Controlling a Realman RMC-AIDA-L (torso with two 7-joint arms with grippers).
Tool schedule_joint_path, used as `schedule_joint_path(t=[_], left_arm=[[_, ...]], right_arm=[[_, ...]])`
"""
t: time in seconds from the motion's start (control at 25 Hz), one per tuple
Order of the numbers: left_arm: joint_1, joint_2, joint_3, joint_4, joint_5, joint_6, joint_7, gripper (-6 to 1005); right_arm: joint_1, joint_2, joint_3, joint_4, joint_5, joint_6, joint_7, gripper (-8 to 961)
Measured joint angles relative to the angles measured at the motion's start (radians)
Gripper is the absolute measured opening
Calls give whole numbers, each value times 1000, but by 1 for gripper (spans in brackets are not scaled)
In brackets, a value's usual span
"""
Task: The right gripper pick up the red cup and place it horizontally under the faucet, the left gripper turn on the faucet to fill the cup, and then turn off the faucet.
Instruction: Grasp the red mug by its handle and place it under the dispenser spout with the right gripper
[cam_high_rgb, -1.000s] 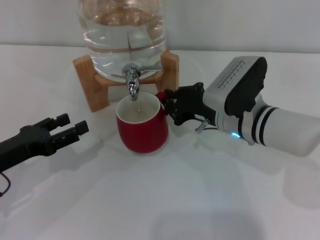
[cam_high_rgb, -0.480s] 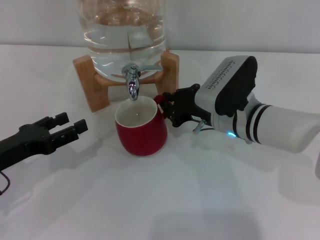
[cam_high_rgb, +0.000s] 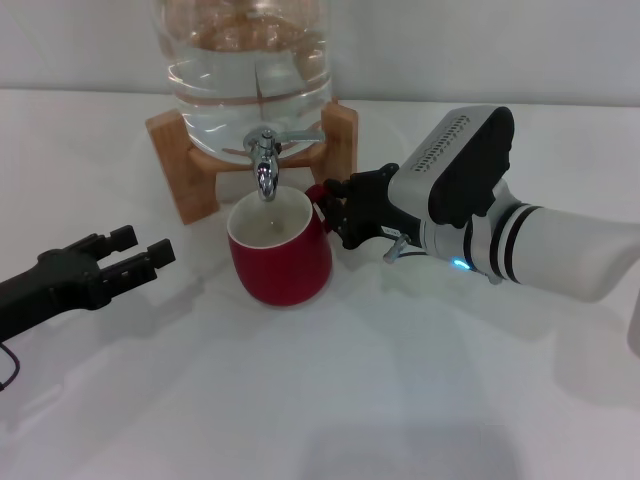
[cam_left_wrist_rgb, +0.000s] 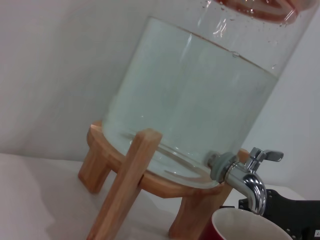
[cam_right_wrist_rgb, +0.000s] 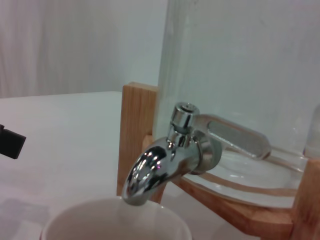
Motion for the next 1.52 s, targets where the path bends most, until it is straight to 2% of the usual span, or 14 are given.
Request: schedule_joint_path(t=[0.44, 0.76, 1.52], left_arm=[[1, 0, 0, 5, -1, -2, -2, 816], [0, 0, 2, 6, -3, -5, -1, 816], [-1, 0, 0, 1, -1, -2, -3, 815]], right_arm=[[24, 0, -20, 0, 0, -37, -5, 137], [6, 0, -22, 0, 0, -29, -24, 129], [17, 0, -36, -1, -1, -27, -26, 108]])
